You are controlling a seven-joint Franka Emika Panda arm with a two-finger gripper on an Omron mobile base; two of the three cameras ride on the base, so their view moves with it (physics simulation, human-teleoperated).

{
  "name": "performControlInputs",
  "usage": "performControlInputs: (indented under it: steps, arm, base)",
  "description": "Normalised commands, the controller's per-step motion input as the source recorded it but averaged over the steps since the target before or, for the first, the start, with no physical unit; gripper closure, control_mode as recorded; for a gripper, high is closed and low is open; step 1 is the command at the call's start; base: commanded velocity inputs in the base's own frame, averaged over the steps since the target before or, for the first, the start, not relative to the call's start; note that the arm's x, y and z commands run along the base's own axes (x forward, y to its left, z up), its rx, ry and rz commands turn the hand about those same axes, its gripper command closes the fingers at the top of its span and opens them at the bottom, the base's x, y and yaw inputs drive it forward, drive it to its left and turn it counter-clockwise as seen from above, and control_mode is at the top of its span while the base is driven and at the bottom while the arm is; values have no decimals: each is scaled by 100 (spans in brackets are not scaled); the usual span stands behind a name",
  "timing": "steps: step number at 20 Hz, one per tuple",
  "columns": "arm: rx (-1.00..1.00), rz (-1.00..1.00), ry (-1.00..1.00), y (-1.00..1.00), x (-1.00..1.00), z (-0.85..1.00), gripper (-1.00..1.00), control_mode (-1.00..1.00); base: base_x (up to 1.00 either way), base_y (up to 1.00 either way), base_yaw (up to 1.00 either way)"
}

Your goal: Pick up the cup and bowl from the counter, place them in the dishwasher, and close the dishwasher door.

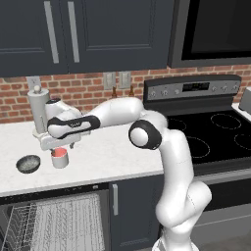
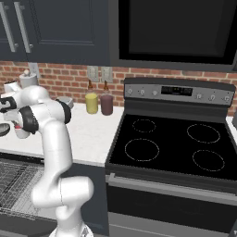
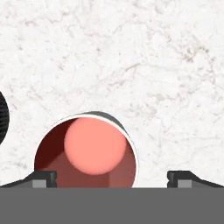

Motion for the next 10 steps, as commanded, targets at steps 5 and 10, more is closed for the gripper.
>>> performControlInputs:
  steps: [5, 10]
  arm:
    - [1, 0, 0, 7, 0, -32, -100, -100]
    - [0, -3, -1, 0, -4, -42, -100, -100]
  base:
    - [0, 0, 0]
    - [0, 0, 0]
